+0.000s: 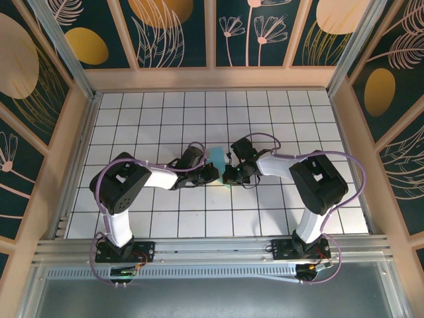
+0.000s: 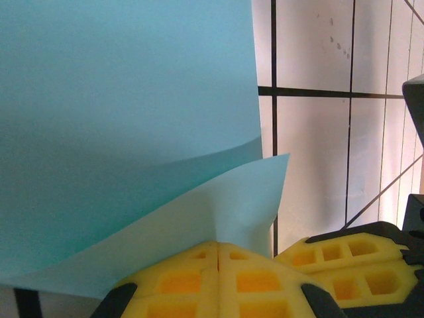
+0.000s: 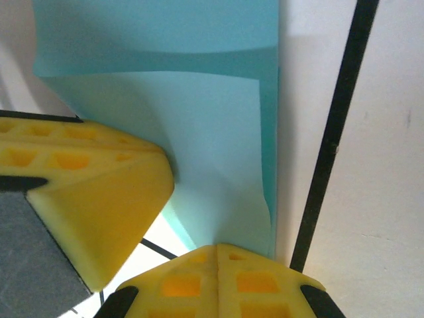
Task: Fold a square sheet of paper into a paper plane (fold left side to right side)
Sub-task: Third fold the triangle at the center of the table.
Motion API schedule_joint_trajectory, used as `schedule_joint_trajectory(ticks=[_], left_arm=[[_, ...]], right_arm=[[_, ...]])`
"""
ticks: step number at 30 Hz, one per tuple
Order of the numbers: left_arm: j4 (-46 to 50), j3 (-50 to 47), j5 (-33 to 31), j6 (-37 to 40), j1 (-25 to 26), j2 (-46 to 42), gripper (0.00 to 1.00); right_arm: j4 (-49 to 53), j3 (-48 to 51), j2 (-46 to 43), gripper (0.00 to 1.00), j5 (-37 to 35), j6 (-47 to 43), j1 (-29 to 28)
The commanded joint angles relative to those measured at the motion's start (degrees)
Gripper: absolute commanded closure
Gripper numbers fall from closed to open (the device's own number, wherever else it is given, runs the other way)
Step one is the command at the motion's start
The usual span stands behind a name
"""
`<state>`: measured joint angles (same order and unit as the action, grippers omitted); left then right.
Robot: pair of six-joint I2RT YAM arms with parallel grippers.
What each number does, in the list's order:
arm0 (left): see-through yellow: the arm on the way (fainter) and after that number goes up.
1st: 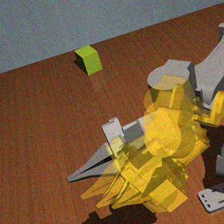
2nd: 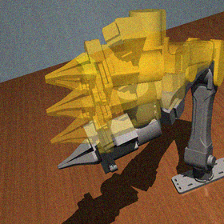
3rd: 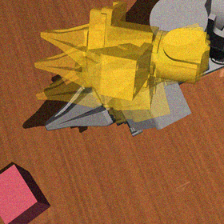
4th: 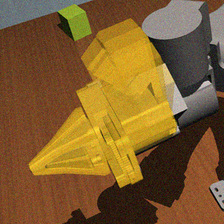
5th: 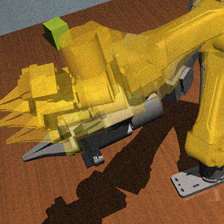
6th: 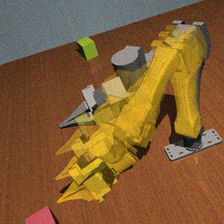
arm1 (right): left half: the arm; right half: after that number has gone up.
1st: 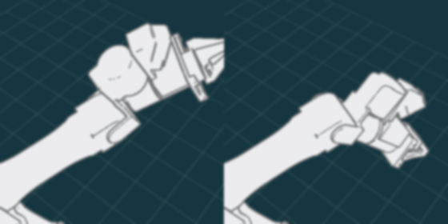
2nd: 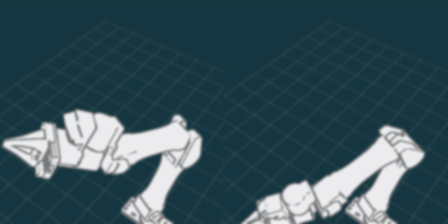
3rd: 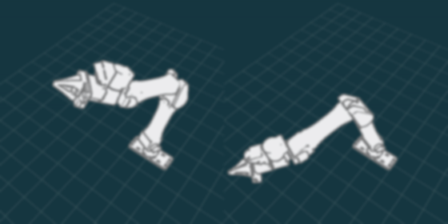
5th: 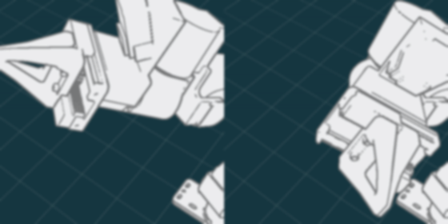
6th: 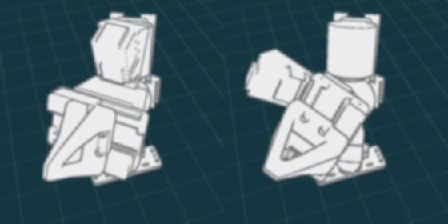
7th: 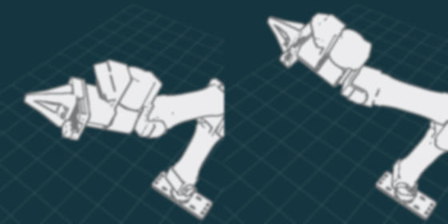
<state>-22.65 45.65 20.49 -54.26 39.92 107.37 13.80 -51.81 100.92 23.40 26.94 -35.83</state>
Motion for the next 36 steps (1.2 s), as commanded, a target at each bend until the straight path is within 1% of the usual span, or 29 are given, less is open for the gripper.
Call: schedule_joint_trajectory(ticks=[1,12,15,17,19,21,23,25,28,31,36], left_arm=[[4.2,-0.9,-5.5,3.1,-4.0,0.5,0.98],[8.1,-1.9,-7.5,8.8,-11.3,-2.4,0.96],[7.3,-2.9,-6.5,9.2,-12.5,-5.9,0.96],[8.9,-2.7,-6.9,10.8,-12.5,-8.8,0.96],[10.2,-2.5,-5.9,12.8,-12.5,-12.5,0.96],[8.9,-3.1,-2.5,14.0,-12.3,-13.9,0.97],[8.1,-2.9,0.7,14.5,-10.9,-13.7,0.97],[8.0,-1.4,2.5,15.1,-8.2,-12.1,0.97],[7.7,0.8,2.4,15.0,-5.2,-9.6,0.97],[7.1,1.9,2.3,14.3,-4.7,-5.6,0.97],[9.4,3.6,0.9,15.6,-4.4,-2.8,0.97]], right_arm=[[5.8,2.8,5.3,1.0,-9.4,-1.4,-0.7],[5.1,3.6,4.7,1.0,-8.9,-1.2,-0.7],[4.6,3.5,4.6,1.0,-8.6,-1.0,-0.7],[4.3,3.3,4.5,1.0,-8.2,-0.9,-0.7],[4.2,3.3,4.3,1.0,-8.3,-0.8,-0.7],[4.1,3.2,4.0,1.0,-8.5,-0.7,-0.7],[4.1,3.2,3.9,1.0,-8.9,-0.5,-0.7],[4.1,3.4,3.6,1.0,-9.4,-0.3,-0.7],[3.8,3.6,3.5,1.0,-9.5,0.0,-0.7],[3.9,3.5,3.7,1.0,-9.4,-0.1,-0.7],[3.8,3.4,3.7,1.0,-9.3,0.0,-0.6]])
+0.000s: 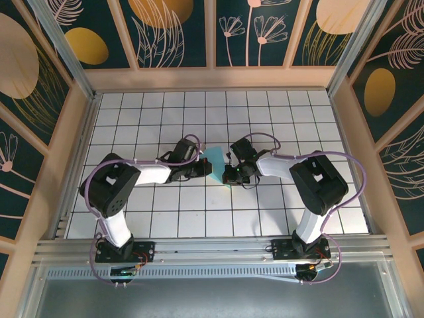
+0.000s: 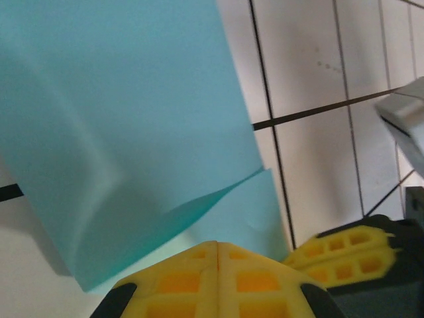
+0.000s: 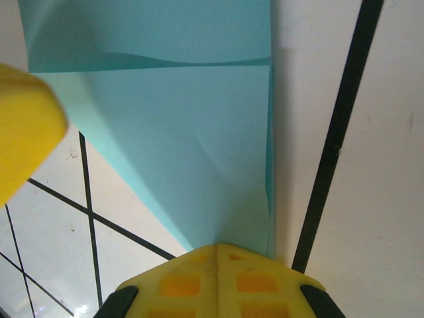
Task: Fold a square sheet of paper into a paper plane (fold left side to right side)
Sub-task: Third fold the triangle at the center of the table.
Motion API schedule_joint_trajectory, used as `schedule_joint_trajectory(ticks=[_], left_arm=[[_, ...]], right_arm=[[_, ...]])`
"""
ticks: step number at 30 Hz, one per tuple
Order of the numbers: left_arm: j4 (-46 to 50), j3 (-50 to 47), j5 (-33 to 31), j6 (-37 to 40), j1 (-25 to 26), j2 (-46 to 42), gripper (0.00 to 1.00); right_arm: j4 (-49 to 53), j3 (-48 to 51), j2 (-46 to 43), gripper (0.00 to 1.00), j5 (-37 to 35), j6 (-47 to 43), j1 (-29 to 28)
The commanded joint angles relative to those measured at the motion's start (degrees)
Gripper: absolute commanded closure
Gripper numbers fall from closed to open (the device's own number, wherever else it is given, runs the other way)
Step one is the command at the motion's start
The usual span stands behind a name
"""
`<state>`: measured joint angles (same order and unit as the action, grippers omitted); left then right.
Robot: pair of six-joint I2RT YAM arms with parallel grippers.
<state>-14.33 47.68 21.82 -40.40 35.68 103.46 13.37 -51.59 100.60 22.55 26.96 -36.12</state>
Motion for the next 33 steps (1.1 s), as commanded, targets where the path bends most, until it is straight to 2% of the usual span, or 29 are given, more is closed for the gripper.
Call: schedule_joint_trajectory(ticks=[1,19,29,33], left_arm=[[1.4,1.6,-0.9,1.7,-0.1,1.4,0.97],[5.9,0.9,-5.3,3.3,0.1,5.5,0.97],[6.2,0.6,-6.5,2.8,0.1,5.7,0.97],[6.4,0.5,-6.8,2.7,0.1,5.8,0.97]], right_arm=[[4.2,3.2,4.0,1.0,-8.4,-0.1,-0.4],[2.4,1.9,1.4,1.0,-6.0,1.0,-0.4],[1.2,2.0,-8.2,1.0,-7.6,1.9,0.5],[0.5,3.3,-10.9,1.0,-4.8,2.5,0.9]])
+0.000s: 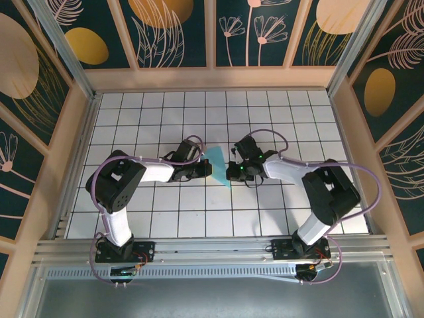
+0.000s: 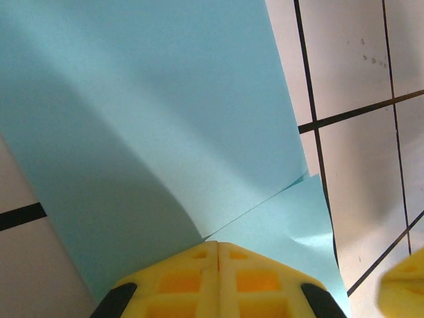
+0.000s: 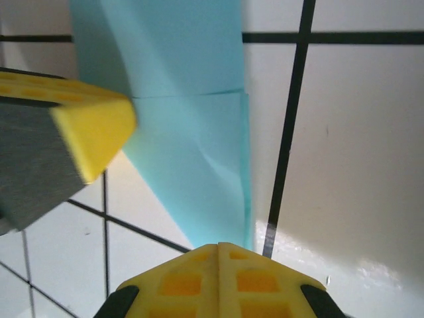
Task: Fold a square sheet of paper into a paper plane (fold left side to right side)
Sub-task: Third fold the triangle at the center of the table.
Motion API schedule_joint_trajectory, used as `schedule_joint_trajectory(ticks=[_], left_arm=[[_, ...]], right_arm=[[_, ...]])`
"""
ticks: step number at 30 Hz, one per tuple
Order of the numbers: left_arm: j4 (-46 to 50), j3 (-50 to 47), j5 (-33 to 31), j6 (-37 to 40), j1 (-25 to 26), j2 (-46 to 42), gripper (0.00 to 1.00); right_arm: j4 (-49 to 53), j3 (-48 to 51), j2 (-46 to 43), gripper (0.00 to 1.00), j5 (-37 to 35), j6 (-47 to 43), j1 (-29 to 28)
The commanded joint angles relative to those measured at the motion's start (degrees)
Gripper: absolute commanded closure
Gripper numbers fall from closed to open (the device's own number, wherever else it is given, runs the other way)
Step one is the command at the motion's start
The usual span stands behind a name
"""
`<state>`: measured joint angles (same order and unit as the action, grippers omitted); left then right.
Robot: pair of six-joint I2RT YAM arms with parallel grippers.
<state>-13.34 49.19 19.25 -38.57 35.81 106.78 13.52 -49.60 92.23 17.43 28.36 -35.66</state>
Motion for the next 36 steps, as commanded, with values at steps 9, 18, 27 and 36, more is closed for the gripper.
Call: schedule_joint_trajectory(ticks=[9,18,27,36], left_arm=[[5.0,-0.9,-4.0,0.8,0.2,2.6,0.98],[6.0,-0.8,-4.7,1.3,0.3,2.7,0.98],[6.0,-0.8,-4.7,1.4,0.5,2.9,0.98],[6.8,-0.9,-5.7,1.5,0.5,3.2,0.98]], right_arm=[[-8.7,3.2,0.1,1.0,7.0,5.1,-1.3],[-12.2,0.4,6.2,1.0,6.7,6.2,-3.3],[-13.8,-2.1,9.3,1.0,6.3,6.3,-3.5],[-12.7,-3.2,12.2,1.0,5.3,6.2,-3.8]])
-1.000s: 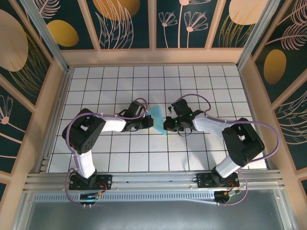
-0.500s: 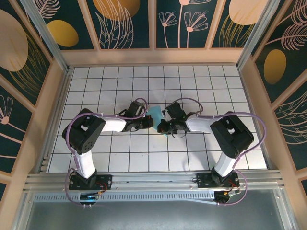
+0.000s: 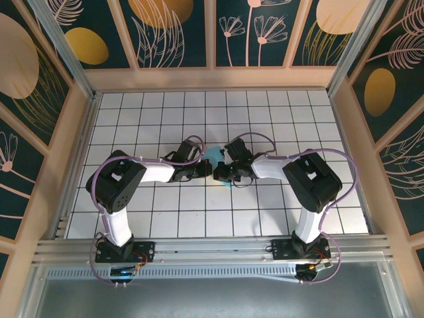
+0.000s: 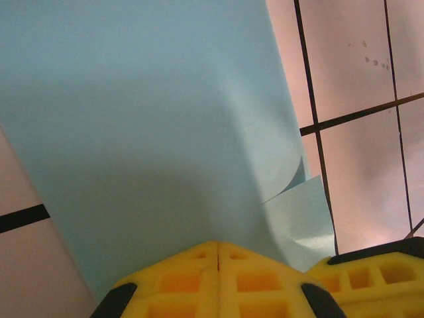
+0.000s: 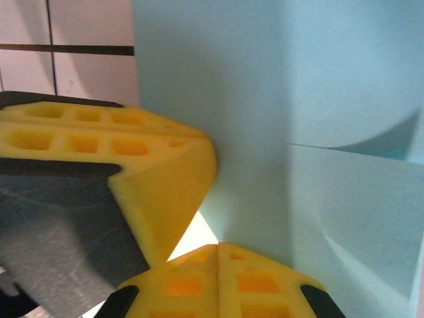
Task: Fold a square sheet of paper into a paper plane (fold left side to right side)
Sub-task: Third fold the triangle at the center of the table.
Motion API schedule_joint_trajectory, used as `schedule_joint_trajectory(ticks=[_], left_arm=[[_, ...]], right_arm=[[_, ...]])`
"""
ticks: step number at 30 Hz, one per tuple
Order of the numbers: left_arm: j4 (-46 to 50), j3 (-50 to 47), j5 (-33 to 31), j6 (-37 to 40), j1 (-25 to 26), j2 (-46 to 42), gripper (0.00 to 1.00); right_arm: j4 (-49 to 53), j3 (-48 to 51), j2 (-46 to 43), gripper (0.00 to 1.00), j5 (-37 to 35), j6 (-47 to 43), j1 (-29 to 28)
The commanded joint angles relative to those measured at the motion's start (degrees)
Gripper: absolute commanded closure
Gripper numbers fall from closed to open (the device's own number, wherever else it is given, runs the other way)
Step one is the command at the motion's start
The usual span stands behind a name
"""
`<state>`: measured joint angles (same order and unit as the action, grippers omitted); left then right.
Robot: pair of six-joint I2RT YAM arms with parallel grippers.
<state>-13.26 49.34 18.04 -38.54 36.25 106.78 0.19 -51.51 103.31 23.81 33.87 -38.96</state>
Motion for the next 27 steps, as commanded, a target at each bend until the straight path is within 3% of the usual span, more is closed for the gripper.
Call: schedule_joint_trajectory(ticks=[1,9,20,27], left_arm=[[6.8,-1.0,-4.8,1.5,0.0,3.3,0.98],[7.5,-0.9,-7.7,2.2,0.0,3.7,0.99],[7.9,-0.3,-9.1,3.0,0.0,4.2,1.0],[7.3,0.4,-7.8,2.9,0.0,2.2,0.97]], right_arm=[[1.3,-1.1,1.3,1.0,-1.4,0.7,-0.5],[5.1,3.5,-1.8,1.0,-2.5,2.9,-0.5],[8.0,13.3,-12.3,1.0,-5.5,6.5,0.3],[12.1,14.3,-18.0,1.0,-7.4,3.4,2.8]])
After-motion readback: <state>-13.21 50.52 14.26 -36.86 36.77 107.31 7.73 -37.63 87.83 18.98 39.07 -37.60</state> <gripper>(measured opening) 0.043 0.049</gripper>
